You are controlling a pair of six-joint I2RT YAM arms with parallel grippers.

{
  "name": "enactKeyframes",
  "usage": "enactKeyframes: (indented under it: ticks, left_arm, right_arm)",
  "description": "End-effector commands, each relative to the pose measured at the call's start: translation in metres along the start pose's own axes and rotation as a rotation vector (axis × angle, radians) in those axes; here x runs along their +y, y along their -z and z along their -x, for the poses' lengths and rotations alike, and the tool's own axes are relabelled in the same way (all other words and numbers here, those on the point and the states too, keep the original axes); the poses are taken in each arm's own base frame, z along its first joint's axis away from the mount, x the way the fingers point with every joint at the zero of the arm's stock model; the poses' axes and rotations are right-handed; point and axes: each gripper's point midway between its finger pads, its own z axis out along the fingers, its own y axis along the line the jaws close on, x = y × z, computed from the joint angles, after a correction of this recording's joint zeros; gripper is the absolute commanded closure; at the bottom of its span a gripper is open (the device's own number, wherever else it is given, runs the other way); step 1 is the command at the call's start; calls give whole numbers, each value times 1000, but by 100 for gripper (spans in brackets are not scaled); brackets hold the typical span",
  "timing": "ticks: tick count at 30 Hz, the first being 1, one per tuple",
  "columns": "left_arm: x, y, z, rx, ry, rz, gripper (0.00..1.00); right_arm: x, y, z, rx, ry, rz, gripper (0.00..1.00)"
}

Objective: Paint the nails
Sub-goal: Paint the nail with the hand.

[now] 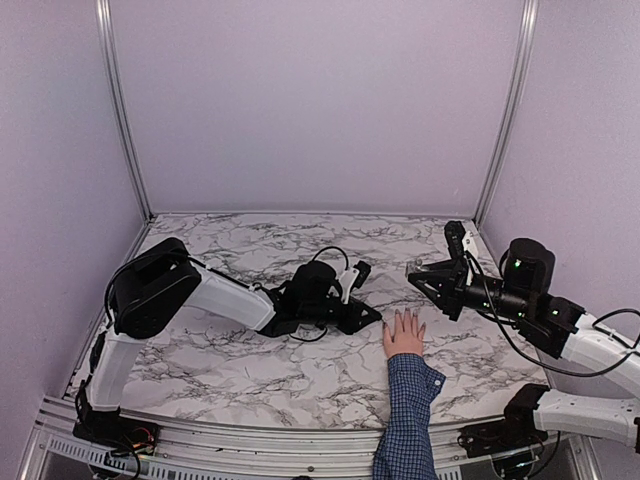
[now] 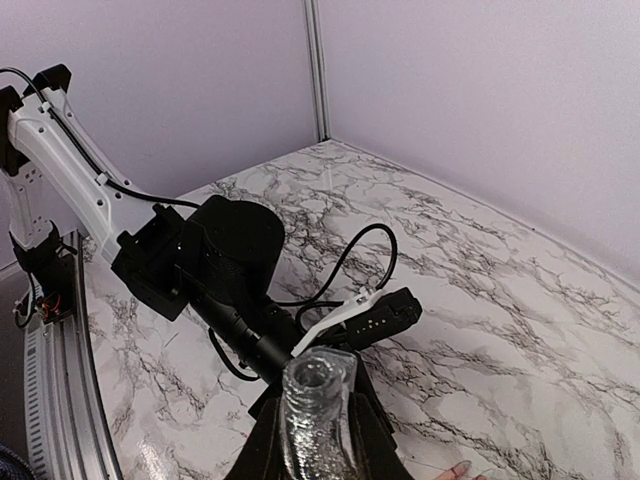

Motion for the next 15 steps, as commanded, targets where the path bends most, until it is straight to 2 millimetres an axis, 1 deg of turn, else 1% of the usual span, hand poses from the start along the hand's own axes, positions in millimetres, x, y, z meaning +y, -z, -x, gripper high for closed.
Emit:
enactKeyframes:
  ticks: [1,15]
  left_arm:
    - [2,-6,0,-3,3,-7,100]
    - [4,-8,0,-1,2,1,100]
  right_arm:
    - [-2,3,11,-43,2,-13,100]
    - [-2,3,11,-41,2,-14,100]
